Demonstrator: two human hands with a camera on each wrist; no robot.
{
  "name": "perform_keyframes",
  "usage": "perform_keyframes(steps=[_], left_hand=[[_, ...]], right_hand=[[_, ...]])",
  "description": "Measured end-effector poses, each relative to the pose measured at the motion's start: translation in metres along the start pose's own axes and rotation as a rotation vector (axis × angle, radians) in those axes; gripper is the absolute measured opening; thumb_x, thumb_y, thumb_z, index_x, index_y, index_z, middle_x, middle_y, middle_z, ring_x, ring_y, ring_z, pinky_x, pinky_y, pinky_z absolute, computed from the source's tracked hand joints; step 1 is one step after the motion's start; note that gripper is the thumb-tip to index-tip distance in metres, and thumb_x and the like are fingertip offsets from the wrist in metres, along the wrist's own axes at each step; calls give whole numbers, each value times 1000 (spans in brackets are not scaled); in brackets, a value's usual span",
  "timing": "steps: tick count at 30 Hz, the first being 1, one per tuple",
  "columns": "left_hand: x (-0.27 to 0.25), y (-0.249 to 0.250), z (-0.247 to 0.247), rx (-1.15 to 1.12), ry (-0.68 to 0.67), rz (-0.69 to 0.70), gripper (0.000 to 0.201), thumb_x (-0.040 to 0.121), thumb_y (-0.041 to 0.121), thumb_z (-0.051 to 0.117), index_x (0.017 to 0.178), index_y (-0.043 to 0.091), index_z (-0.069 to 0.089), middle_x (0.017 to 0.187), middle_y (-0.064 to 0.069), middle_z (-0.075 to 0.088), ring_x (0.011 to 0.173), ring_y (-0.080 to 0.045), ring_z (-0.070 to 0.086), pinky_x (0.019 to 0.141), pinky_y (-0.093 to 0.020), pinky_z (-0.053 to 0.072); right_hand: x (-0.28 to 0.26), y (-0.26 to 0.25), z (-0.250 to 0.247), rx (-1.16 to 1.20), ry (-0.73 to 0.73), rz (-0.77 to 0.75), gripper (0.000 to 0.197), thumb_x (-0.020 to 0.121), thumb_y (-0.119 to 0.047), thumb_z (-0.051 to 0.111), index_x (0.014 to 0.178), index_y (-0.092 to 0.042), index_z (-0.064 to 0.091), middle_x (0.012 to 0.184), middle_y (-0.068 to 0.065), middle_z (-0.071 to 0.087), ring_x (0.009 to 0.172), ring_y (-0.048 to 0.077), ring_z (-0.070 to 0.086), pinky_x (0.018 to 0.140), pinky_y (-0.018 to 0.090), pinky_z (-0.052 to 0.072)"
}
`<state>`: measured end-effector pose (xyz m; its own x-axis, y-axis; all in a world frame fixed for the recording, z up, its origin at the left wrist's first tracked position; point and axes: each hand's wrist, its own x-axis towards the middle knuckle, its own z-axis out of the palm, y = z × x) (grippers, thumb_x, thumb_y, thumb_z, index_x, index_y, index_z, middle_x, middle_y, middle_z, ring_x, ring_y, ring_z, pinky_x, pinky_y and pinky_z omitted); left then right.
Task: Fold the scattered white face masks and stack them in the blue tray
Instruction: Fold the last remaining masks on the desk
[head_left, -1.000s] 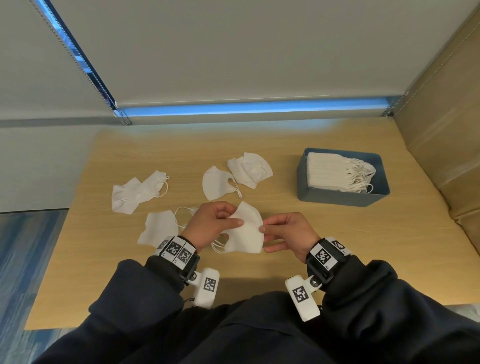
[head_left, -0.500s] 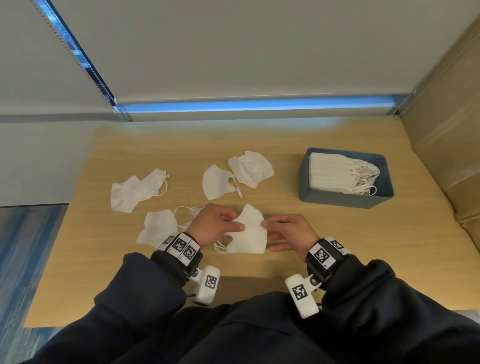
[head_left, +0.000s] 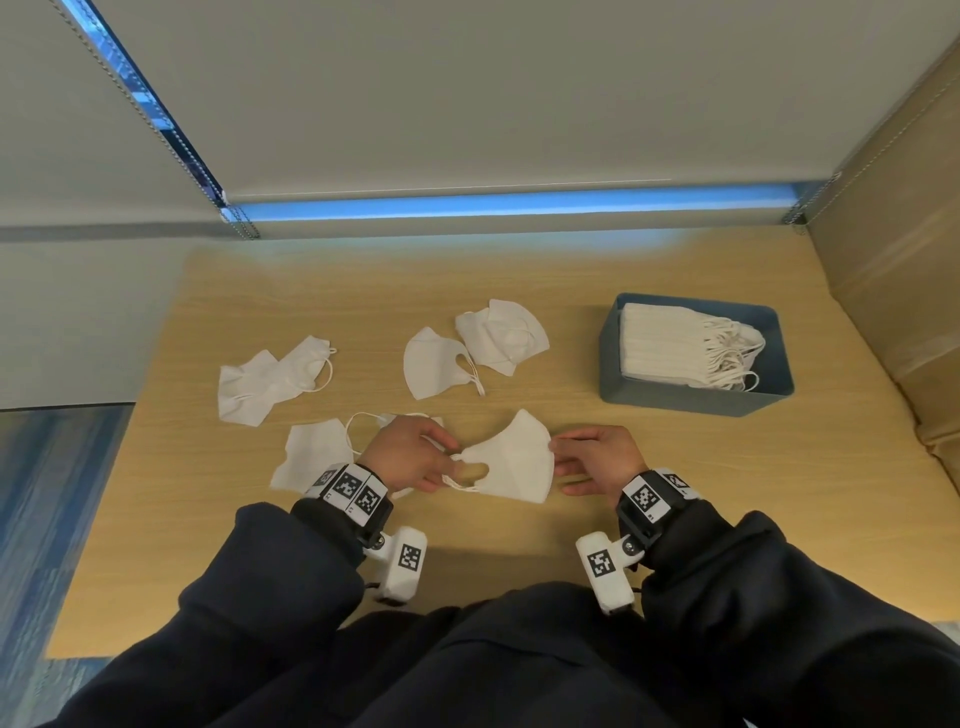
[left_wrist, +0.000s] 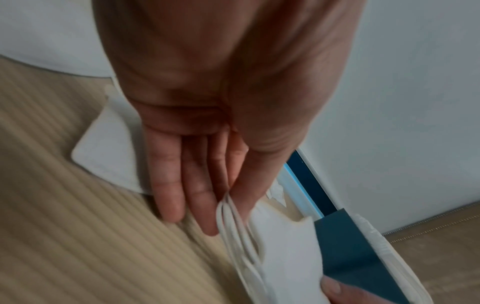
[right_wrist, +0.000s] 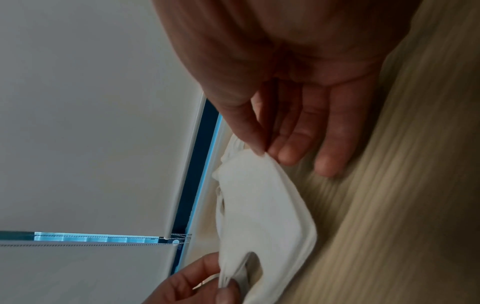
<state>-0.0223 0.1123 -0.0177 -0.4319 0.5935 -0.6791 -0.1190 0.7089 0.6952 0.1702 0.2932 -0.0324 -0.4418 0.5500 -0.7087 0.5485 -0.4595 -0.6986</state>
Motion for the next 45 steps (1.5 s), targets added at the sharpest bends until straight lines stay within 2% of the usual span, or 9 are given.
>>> perform_keyframes(steps=[3, 8, 13, 24, 29, 33, 39, 42, 45], left_hand=[[4, -1, 3, 30, 13, -24, 37, 72, 13, 90, 102, 6, 69, 86, -17, 73, 71, -23, 73, 80, -45, 63], [8, -3, -5, 220, 155, 102, 31, 74, 31, 88, 97, 21, 69, 85, -2, 75, 67, -20, 75, 61, -29, 55], [7, -5, -37, 509, 261, 264, 20, 77, 39, 84, 87, 32, 68, 81, 9, 68, 77, -8, 64, 73, -30, 53], [11, -21, -79, 619, 377, 300, 10, 84, 25, 74, 90, 30, 67, 84, 11, 67, 82, -15, 65, 69, -28, 48], [17, -16, -57, 926, 254, 497, 48, 85, 37, 72, 131, 29, 61, 126, 5, 63, 115, -22, 59, 89, -34, 44], [23, -19, -49, 1127, 265, 464, 62, 88, 29, 66, 147, 37, 46, 144, 3, 58, 127, -24, 56, 103, -40, 38], [2, -30, -102, 456, 502, 402, 19, 84, 37, 76, 96, 22, 74, 94, 0, 68, 90, -24, 63, 78, -34, 45], [-16, -35, -136, 29, 586, 353, 23, 80, 29, 84, 98, 18, 76, 110, 2, 66, 102, -15, 60, 91, -32, 46], [-36, -39, -168, -199, 609, 355, 19, 82, 22, 83, 98, 27, 74, 124, 2, 64, 113, -16, 61, 102, -40, 48]], right_hand=[[4, 1, 0, -56, 28, 13, 13, 87, -10, 76, 98, -5, 75, 83, 13, 74, 60, 19, 67, 51, 31, 58], [8, -2, -1, -222, 117, -91, 10, 82, -18, 81, 91, -17, 76, 79, 6, 77, 59, 19, 71, 47, 30, 54], [12, -12, 2, -393, 99, -234, 7, 81, -12, 78, 84, -19, 77, 78, 3, 76, 56, 15, 67, 45, 27, 52], [16, -97, 73, -703, -19, -603, 13, 89, -32, 69, 88, -21, 76, 75, -7, 73, 68, 9, 69, 70, 30, 59], [46, -121, 158, -861, -129, -624, 26, 92, -16, 61, 115, -14, 73, 113, 6, 74, 99, 20, 69, 93, 36, 55], [64, -118, 190, -1261, -46, -529, 45, 94, -32, 61, 129, -5, 58, 129, 13, 63, 114, 31, 61, 81, 30, 45], [69, -109, 201, -1451, 8, -560, 26, 92, -18, 59, 118, -14, 62, 116, 10, 66, 100, 30, 65, 84, 36, 55], [62, -113, 200, -1400, -47, -515, 26, 95, -17, 54, 118, -19, 66, 118, 7, 67, 103, 28, 65, 87, 35, 54], [48, -115, 196, -967, -65, -477, 20, 90, -22, 65, 108, -20, 73, 108, 0, 71, 96, 21, 66, 86, 36, 56]])
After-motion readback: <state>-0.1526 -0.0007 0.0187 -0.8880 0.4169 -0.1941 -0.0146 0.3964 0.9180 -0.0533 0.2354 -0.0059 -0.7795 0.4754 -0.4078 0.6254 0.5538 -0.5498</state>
